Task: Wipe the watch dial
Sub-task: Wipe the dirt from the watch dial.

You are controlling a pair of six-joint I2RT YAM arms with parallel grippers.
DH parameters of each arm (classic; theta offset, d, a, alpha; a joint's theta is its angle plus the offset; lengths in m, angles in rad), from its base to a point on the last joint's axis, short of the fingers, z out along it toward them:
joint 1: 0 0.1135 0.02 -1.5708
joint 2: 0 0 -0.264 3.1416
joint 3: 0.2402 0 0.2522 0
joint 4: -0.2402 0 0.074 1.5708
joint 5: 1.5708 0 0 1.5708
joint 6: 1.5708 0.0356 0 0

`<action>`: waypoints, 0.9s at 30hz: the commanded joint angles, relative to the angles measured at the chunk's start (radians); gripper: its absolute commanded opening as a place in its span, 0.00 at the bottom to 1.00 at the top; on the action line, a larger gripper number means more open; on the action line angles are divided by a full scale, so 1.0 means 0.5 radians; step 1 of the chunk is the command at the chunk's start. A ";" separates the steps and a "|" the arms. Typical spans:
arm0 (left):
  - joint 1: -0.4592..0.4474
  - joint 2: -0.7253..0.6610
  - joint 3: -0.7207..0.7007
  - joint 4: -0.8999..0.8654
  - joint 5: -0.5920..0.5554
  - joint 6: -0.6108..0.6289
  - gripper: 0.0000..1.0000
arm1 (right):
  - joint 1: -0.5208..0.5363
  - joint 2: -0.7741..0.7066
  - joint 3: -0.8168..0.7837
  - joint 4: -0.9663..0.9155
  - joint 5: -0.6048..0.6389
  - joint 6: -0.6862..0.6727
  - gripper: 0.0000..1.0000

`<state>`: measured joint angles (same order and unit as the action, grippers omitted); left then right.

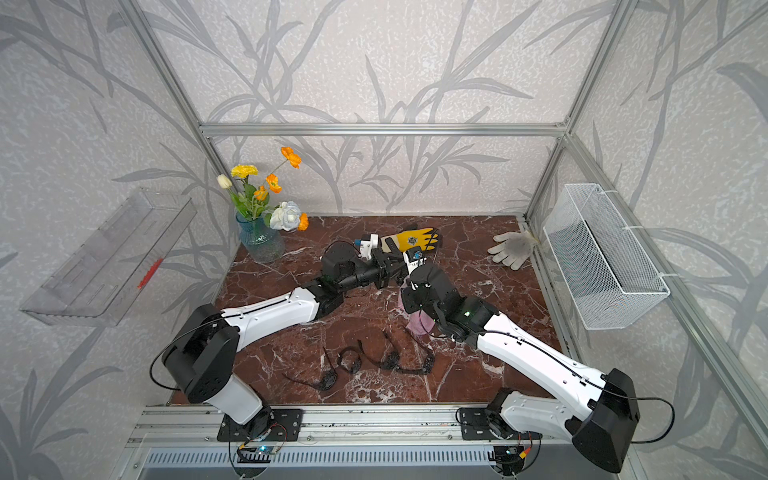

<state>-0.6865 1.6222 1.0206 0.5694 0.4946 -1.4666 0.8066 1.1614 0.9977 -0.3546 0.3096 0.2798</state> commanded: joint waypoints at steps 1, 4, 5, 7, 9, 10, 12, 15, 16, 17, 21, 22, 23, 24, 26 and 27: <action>-0.060 -0.068 0.055 -0.003 0.192 0.016 0.00 | -0.042 -0.018 0.070 0.045 0.344 -0.010 0.00; -0.065 -0.066 0.048 0.003 0.184 0.020 0.00 | -0.042 -0.031 0.064 0.033 0.374 -0.041 0.00; -0.066 -0.068 0.051 0.003 0.184 0.022 0.00 | -0.042 -0.033 0.063 0.031 0.370 -0.049 0.00; -0.072 -0.068 0.059 0.003 0.187 0.024 0.00 | -0.042 -0.043 0.044 0.070 0.277 -0.082 0.00; -0.072 -0.063 0.060 0.008 0.187 0.022 0.00 | -0.042 -0.049 0.018 0.147 0.079 -0.140 0.00; -0.073 -0.066 0.058 0.008 0.183 0.021 0.00 | -0.042 -0.052 0.002 0.197 -0.061 -0.169 0.00; -0.073 -0.070 0.050 0.015 0.171 0.014 0.00 | -0.038 -0.070 -0.053 0.318 -0.337 -0.222 0.00; -0.077 -0.069 0.048 0.018 0.169 0.009 0.00 | -0.039 -0.092 -0.108 0.456 -0.610 -0.234 0.00; -0.074 -0.071 0.048 0.016 0.172 0.009 0.00 | -0.039 -0.088 -0.109 0.467 -0.661 -0.234 0.00; -0.077 -0.068 0.051 0.017 0.174 0.011 0.00 | -0.039 -0.081 -0.104 0.469 -0.695 -0.237 0.00; -0.077 -0.071 0.051 0.015 0.178 0.015 0.00 | -0.039 -0.082 -0.127 0.546 -0.813 -0.244 0.00; -0.078 -0.078 0.046 0.012 0.177 0.018 0.00 | -0.039 -0.092 -0.138 0.575 -0.817 -0.238 0.00; -0.079 -0.084 0.038 0.007 0.168 0.018 0.00 | -0.039 -0.096 -0.141 0.579 -0.783 -0.227 0.00; -0.078 -0.096 0.030 0.003 0.162 0.022 0.00 | -0.039 -0.093 -0.132 0.554 -0.712 -0.211 0.00; -0.078 -0.118 0.021 -0.017 0.151 0.034 0.00 | -0.039 -0.078 -0.099 0.451 -0.499 -0.182 0.00; -0.077 -0.127 0.020 -0.028 0.150 0.042 0.00 | -0.039 -0.072 -0.085 0.394 -0.370 -0.162 0.00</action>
<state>-0.6872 1.6123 1.0256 0.5346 0.5053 -1.4540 0.7712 1.1305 0.9245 -0.2497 0.0654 0.1879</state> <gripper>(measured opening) 0.060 0.053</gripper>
